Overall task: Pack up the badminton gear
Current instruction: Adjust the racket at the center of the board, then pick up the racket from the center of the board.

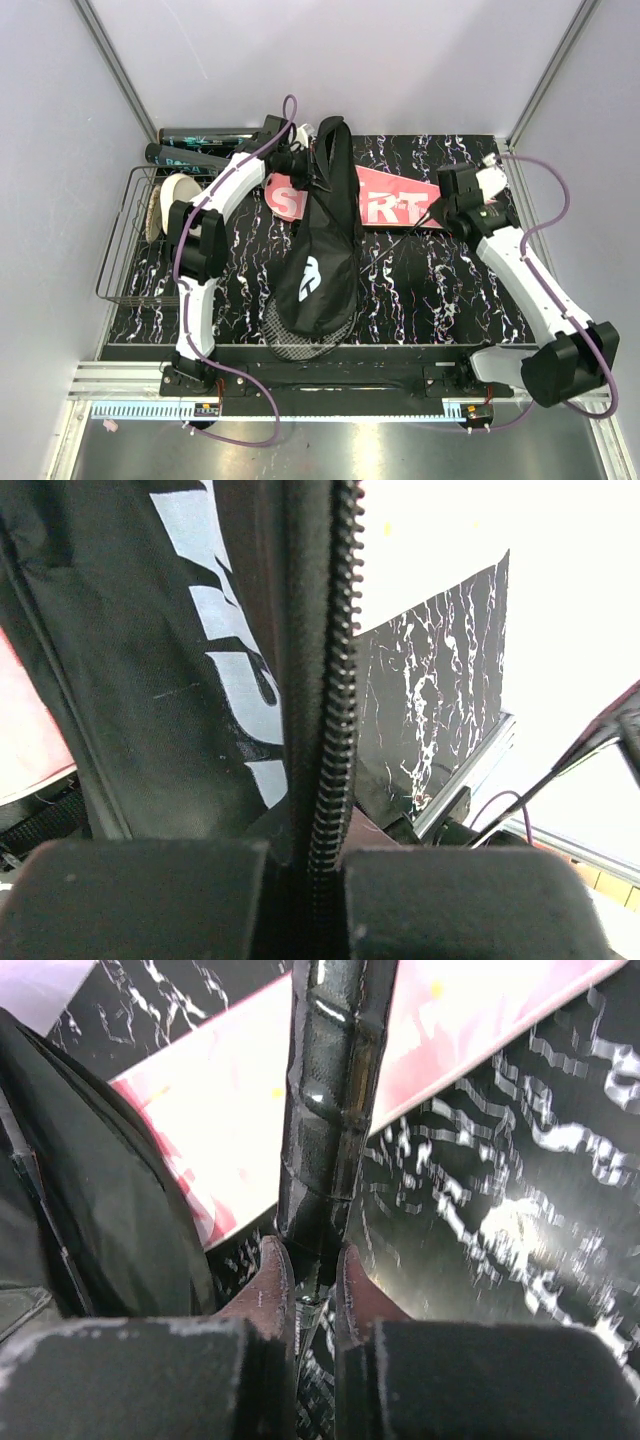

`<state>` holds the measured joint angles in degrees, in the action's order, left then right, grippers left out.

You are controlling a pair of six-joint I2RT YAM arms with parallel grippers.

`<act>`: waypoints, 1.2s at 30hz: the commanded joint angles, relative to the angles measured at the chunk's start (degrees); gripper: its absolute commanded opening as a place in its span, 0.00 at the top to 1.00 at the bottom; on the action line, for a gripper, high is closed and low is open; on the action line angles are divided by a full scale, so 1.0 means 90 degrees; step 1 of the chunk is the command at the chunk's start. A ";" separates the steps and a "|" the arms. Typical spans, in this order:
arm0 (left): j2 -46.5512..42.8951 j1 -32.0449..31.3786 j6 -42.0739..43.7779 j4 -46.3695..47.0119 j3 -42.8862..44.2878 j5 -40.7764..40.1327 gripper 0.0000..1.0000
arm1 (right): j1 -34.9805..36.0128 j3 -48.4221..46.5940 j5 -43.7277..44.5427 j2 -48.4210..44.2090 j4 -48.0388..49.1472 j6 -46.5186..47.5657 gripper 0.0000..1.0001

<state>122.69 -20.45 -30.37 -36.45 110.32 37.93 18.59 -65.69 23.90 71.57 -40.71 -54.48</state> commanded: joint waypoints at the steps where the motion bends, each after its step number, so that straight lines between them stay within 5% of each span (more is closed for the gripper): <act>1: 0.0020 0.0045 0.0181 -0.0003 0.0447 0.0024 1.00 | -0.0034 -0.0590 0.0977 0.0689 0.0460 0.2379 1.00; 9: -0.0176 0.0065 0.0386 -0.0052 -0.0012 -0.0045 1.00 | -0.1264 -0.3235 -0.1305 0.3704 0.0666 0.4440 1.00; 11: -0.0185 0.0065 0.0376 -0.0042 -0.0100 -0.0006 1.00 | -0.1294 -0.4712 -0.1134 0.4891 -0.0306 0.4685 1.00; 14: -0.0263 0.0065 0.0347 0.0055 -0.0227 0.0014 1.00 | -0.1294 -0.6210 -0.0987 0.6037 -0.1675 0.4531 0.79; 15: -0.0302 0.0055 0.0337 0.0075 -0.0256 0.0023 1.00 | -0.1294 -0.6420 -0.0957 0.6216 -0.1920 0.4462 0.57; 17: -0.0332 0.0055 0.0337 0.0133 -0.0285 -0.0015 1.00 | -0.1294 -0.6665 -0.0995 0.6403 -0.2409 0.4190 0.44; 19: -0.0332 0.0055 0.0308 0.0182 -0.0266 0.0013 1.00 | -0.1294 -0.6404 -0.1199 0.6219 -0.2353 0.4032 0.29; 23: -0.0351 0.0055 0.0318 0.0182 -0.0266 0.0014 1.00 | -0.1313 -0.4127 -0.2513 0.4740 -0.1203 0.4148 0.03; 28: -0.0293 0.0055 0.0269 0.0251 -0.0266 0.0072 1.00 | -0.1548 -0.1339 -0.4314 0.3591 0.0781 0.3759 0.14; 36: -0.0283 0.0045 0.0289 0.0251 -0.0344 0.0102 1.00 | -0.1567 -0.0669 -0.4706 0.3795 0.1691 0.3661 0.46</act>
<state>123.37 -20.08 -27.88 -37.58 107.20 37.06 4.78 -71.18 -13.56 104.47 -33.58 -20.36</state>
